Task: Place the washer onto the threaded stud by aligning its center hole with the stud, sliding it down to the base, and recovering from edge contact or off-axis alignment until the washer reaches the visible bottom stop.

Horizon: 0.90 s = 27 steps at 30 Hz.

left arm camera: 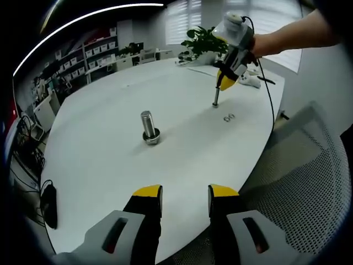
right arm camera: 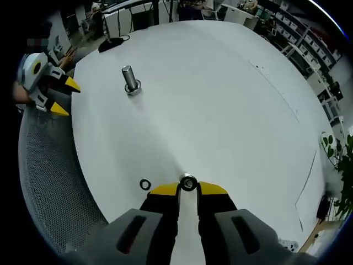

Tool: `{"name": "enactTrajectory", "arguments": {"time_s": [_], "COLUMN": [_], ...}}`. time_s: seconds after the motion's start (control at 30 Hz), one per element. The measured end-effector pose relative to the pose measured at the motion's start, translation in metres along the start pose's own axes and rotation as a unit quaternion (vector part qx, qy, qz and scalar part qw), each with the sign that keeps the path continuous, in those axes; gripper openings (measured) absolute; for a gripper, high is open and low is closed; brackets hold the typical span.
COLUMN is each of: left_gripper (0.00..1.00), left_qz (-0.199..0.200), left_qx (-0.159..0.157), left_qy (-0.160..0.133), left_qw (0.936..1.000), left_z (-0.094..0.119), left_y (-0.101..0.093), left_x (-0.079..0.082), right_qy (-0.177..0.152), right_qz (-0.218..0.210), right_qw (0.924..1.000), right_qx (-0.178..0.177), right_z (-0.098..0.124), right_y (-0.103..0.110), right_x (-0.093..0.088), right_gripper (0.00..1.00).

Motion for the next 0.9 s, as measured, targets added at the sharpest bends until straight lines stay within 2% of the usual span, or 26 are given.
{"name": "enactTrajectory", "arguments": {"time_s": [0.53, 0.9], "left_gripper": [0.31, 0.31], "left_qz": [-0.001, 0.001], "left_qx": [0.0, 0.0], "left_qy": [0.001, 0.003], "left_qw": [1.0, 1.0], "left_z": [0.0, -0.001], "left_y": [0.0, 0.001], "left_x": [-0.001, -0.001], "right_qy": [0.02, 0.037], "right_qz": [0.01, 0.011], "right_qw": [0.9997, 0.9991], "right_qx": [0.009, 0.018], "right_z": [-0.014, -0.032], "right_y": [0.0, 0.001], "right_x": [0.001, 0.0], "right_gripper": [0.14, 0.14]}}
Point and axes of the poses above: the point that each gripper's makers call its tool centre point, and the gripper's own axes: z roughly backward along the fingers, y roughly to its left, x roughly out of its top, the point moved 10 cm from there along z, roughly backward along the fingers, and after that the axes turned 11 degrees about -x, right-handed, at the moved point
